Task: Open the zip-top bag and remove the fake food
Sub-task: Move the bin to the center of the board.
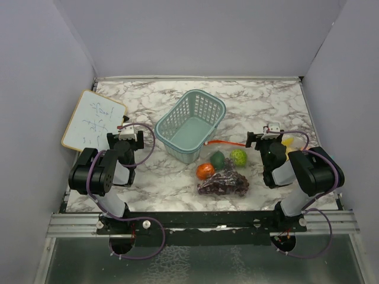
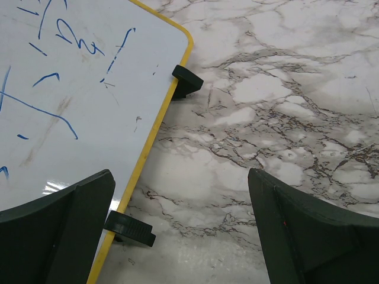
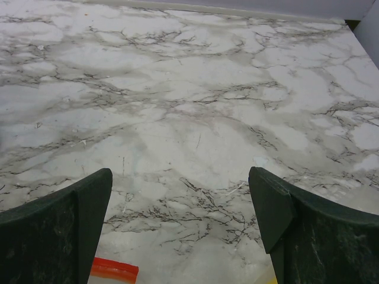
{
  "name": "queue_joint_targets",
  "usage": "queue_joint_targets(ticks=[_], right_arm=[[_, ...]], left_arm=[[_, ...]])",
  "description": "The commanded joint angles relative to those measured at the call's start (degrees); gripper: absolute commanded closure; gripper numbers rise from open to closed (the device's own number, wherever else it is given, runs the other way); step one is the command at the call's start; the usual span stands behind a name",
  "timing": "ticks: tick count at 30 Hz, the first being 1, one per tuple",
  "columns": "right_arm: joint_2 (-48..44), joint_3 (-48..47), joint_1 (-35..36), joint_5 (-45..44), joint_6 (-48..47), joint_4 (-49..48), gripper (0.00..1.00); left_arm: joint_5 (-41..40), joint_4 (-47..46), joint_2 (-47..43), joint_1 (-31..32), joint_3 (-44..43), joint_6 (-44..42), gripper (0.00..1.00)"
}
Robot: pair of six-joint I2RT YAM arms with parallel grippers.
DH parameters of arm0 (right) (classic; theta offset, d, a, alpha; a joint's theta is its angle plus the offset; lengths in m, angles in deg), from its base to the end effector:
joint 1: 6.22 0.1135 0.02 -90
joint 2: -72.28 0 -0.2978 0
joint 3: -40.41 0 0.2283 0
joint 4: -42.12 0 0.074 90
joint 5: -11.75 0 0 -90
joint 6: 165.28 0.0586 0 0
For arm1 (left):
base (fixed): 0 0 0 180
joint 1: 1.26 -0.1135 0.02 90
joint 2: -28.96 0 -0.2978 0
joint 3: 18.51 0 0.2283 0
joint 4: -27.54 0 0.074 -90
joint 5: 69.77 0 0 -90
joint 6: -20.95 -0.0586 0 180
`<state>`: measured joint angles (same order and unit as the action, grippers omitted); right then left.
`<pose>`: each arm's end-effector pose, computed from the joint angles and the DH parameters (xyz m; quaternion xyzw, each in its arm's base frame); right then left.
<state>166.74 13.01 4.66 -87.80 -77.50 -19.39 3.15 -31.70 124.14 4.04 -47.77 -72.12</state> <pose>0.2604 0.0402 0.1874 -0.0286 0.7395 -0.0109 0.6725 0.2696 -0.0077 0.1865 -0.0445 0.7441 0.0981 0.6594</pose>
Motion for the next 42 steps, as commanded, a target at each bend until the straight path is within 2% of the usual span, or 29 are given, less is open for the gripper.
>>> queue_joint_targets(ticks=[1, 16, 18, 20, 23, 27, 29, 31, 33, 35, 37, 40, 42], right_arm=[[-0.9, -0.3, -0.2, 1.0, -0.2, -1.5, 0.01], [-1.3, -0.6, -0.2, 0.5, -0.1, -0.8, 0.01], [-3.3, -0.1, -0.2, -1.8, 1.4, 1.0, 0.01], [-6.6, 2.6, 0.2, -1.4, -0.8, -2.0, 0.01], [-20.7, 0.5, 0.4, -1.8, 0.8, 12.5, 0.01], [-32.3, -8.8, 0.4, 8.2, -1.3, 34.7, 0.01], [-36.2, -11.3, 0.3, 11.9, 0.3, 39.7, 0.01], [-38.9, -11.4, 0.4, 15.3, 3.6, 39.3, 0.01], [-39.9, -12.5, 0.3, 14.9, 9.9, 40.0, 0.01], [-39.8, -18.6, 0.4, 7.3, 20.4, 53.1, 0.01], [-36.7, -27.3, 0.4, 3.0, 22.7, 67.1, 0.01], [-31.6, -35.3, 0.4, 10.1, 18.3, 73.8, 0.01], [-29.3, -38.6, 0.4, 15.1, 18.4, 75.4, 0.01]], left_arm=[[1.0, -0.6, -1.0, -0.4, -0.2, 0.7, 0.01], [1.0, -0.5, -1.0, -0.4, -0.2, 0.7, 0.01], [1.0, -0.6, -1.0, -0.4, -0.2, 0.7, 0.01], [1.0, -0.5, -0.9, -0.4, -0.2, 0.7, 0.01], [1.0, -0.4, -1.0, -0.4, -0.3, 0.7, 0.01], [1.3, -0.1, -1.0, -0.4, -0.3, 0.7, 0.01], [1.2, -0.2, -1.0, -0.4, -0.3, 0.7, 0.01], [1.2, -0.2, -1.0, -0.4, -0.4, 0.7, 0.01], [1.3, 0.3, -0.9, -0.5, -0.7, 0.9, 0.01], [3.5, 2.5, -1.2, -2.2, -1.5, 2.2, 0.01], [3.0, 1.5, -1.2, -2.4, -1.0, 2.5, 0.01], [0.7, 2.3, -3.3, -1.3, -1.0, 1.8, 0.01], [-0.4, 8.2, -7.6, -0.6, -2.3, 1.6, 0.01]])
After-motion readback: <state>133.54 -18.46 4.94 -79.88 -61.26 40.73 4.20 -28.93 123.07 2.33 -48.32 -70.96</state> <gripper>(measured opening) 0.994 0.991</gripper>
